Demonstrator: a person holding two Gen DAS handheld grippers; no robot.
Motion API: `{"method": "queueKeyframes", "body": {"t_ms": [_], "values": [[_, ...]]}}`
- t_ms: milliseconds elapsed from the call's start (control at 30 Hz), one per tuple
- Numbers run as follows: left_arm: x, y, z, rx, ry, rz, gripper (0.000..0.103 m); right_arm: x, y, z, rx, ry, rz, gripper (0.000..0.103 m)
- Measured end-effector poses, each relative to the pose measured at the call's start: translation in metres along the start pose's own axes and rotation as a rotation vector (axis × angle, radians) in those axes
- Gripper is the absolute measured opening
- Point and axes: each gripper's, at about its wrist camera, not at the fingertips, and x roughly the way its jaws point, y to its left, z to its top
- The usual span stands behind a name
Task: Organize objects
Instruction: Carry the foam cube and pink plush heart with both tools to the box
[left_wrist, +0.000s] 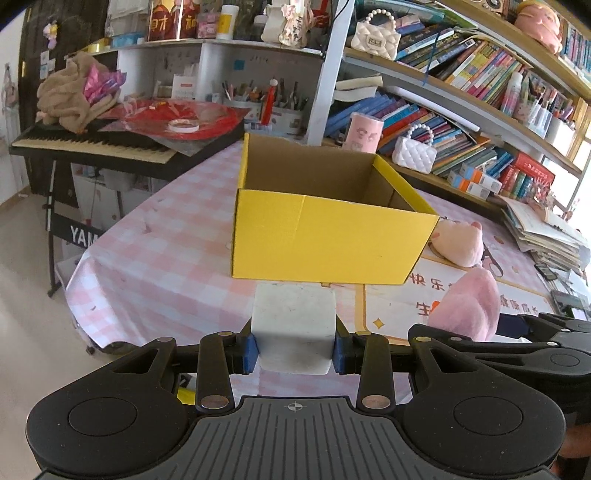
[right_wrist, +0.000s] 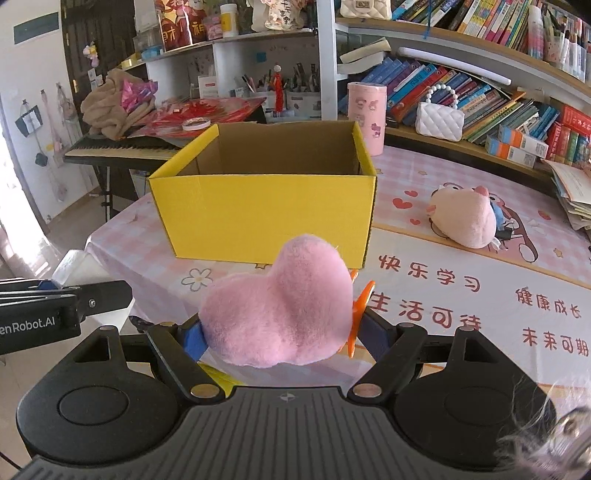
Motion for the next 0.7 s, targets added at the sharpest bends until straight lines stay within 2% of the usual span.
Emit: {"method": "queueKeyframes", "body": {"t_ms": [400,700], "values": [[-0.008,0.008,0.012,0.056,-0.045,-0.031,0.035,-0.007,0.016,-0.001,0.035,-0.015,-0.029,0.079],[-0.003,0.006,0.039,0.055,-0.099,-0.058,0.035,-0.003,0.012,0.026,0.038,-0.05,-0.039,0.079]]}}
